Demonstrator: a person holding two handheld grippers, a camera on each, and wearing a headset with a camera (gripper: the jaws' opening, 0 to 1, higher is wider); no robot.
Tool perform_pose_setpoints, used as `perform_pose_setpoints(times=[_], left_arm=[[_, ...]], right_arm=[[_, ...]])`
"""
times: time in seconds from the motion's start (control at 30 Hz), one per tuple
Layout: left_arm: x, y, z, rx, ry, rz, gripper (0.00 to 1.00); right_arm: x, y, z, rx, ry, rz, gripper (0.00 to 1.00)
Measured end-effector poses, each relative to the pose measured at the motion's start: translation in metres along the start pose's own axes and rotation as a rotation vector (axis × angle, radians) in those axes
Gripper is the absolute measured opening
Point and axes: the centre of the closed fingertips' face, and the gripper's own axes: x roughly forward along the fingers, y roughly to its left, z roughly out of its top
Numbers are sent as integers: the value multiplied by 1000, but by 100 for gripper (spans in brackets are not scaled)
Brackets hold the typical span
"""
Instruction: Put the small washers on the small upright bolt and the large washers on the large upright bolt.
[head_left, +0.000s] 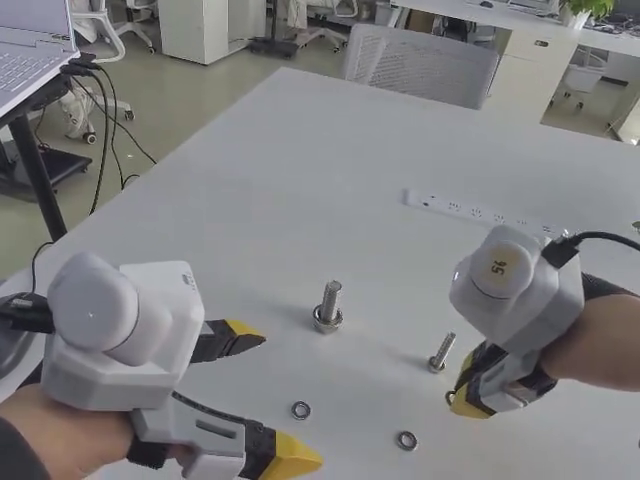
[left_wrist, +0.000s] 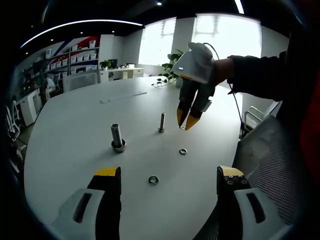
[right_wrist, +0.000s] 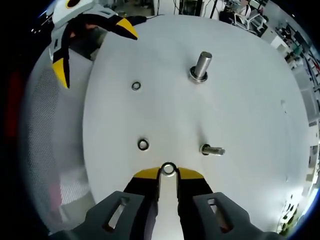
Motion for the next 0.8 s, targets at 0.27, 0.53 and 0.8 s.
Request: perform_pose_setpoints(times=[0.27,0.53,0.8], left_arm=[[0,0,-1,0,0,-1,78],[0,1,0,-2,1,2,78],[0,2,2,-4,1,8,78]], right_arm=[[-24,-14,-2,11,-7,-29,14],[-40,-26,6,-6,-16,-60,14],[-55,-43,18,-35,-22,-89,14]])
